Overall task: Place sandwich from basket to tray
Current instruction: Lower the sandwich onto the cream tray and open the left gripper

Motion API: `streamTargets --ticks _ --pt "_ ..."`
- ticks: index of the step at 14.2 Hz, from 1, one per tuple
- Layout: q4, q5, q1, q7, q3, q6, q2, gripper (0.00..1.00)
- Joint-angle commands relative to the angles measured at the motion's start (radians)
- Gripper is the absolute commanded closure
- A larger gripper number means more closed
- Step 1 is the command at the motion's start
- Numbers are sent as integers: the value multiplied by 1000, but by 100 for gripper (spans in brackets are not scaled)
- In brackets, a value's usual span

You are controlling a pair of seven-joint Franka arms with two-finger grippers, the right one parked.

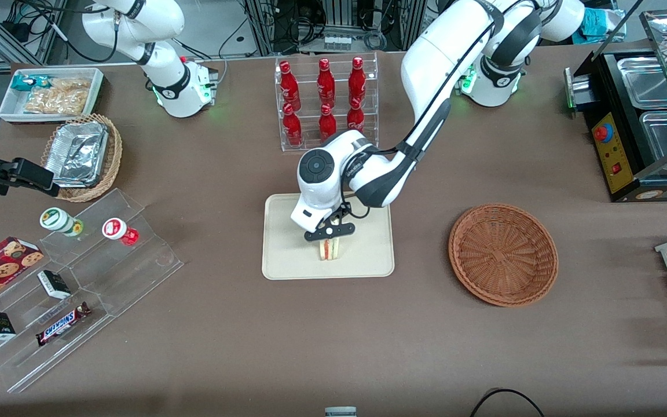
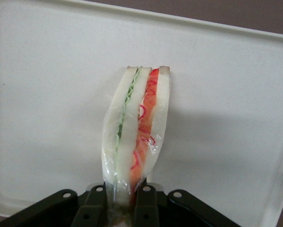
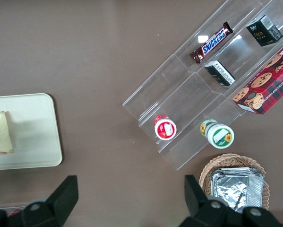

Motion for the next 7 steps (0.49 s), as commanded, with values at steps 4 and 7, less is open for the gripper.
streamTargets --ticks 4,7 --pt "24 22 -18 -24 13 -23 -40 0" --pt "24 20 -8 -15 20 -132 -105 0"
